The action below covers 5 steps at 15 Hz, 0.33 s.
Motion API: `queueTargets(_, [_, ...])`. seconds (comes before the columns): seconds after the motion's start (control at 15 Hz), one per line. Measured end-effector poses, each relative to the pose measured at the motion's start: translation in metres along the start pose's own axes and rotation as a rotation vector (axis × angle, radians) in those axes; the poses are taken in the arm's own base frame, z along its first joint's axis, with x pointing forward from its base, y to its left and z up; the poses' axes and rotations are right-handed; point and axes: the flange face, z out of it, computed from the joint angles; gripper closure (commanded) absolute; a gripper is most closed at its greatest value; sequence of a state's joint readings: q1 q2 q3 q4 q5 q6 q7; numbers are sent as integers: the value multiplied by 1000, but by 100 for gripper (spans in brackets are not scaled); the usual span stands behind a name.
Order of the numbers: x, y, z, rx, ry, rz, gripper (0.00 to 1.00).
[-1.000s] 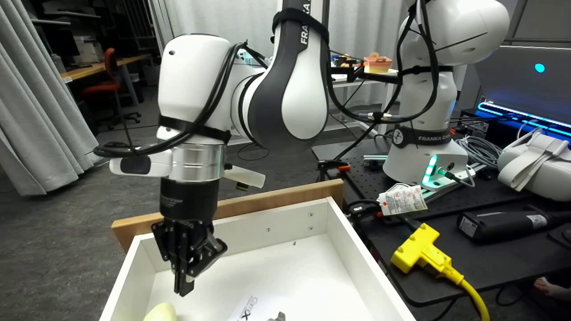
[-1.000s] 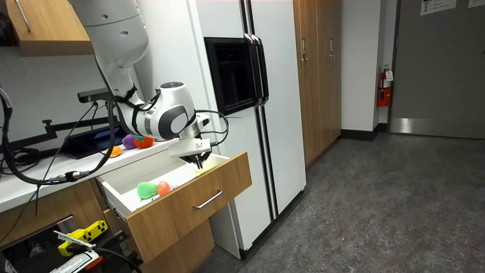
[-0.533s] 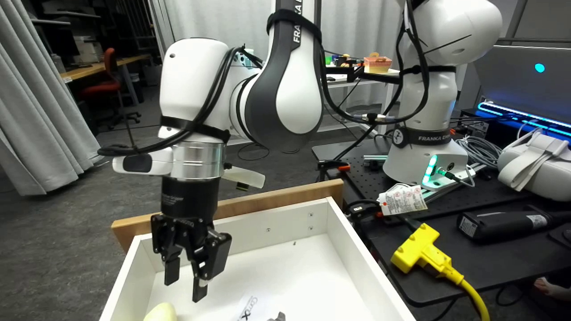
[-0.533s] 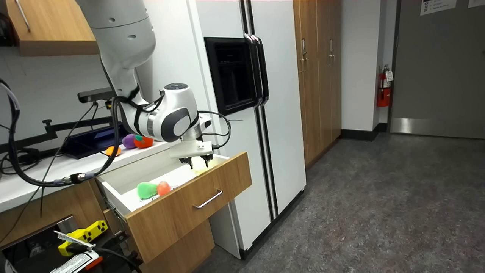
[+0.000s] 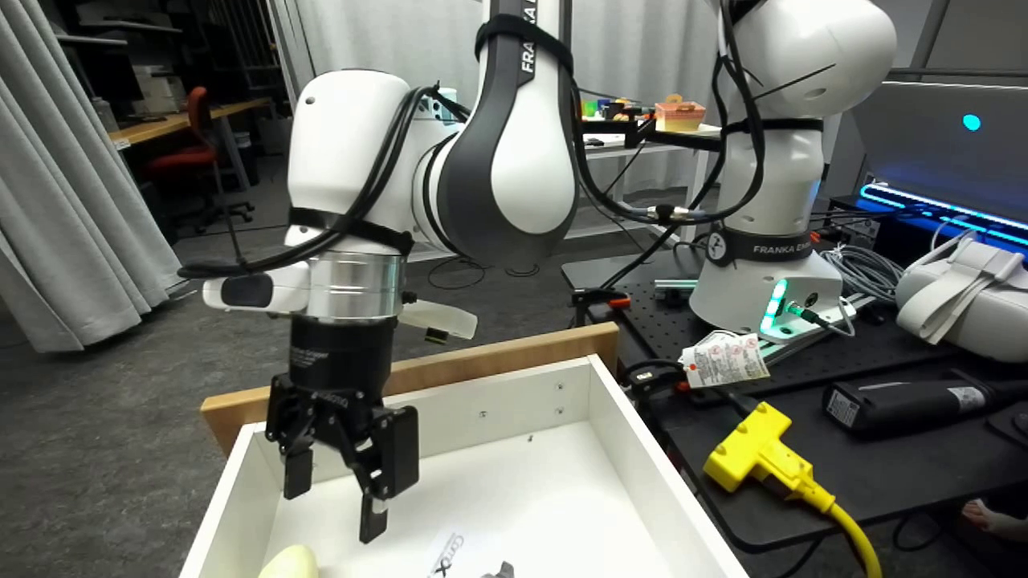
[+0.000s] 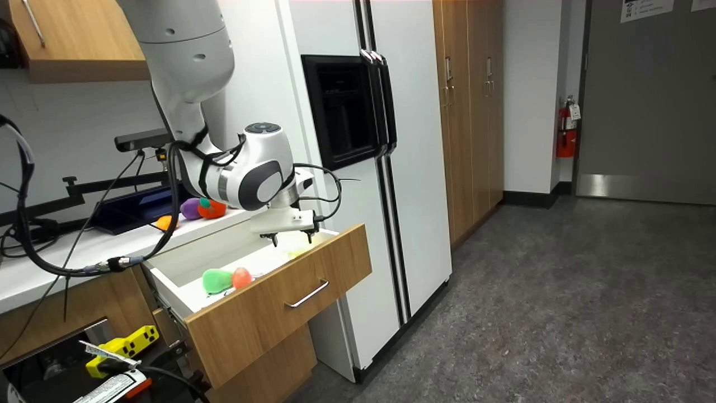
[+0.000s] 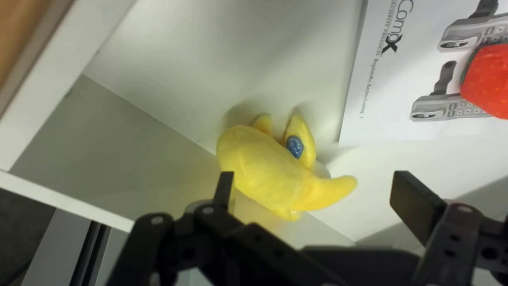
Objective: Open the top drawer of the bottom cabinet.
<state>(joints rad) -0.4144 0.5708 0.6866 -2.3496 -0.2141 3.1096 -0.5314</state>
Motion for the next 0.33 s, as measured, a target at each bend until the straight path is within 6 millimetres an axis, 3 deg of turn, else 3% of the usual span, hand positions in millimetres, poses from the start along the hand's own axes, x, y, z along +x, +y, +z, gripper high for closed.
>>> queueTargets(0.33, [0, -1, 1, 5, 1, 2, 0])
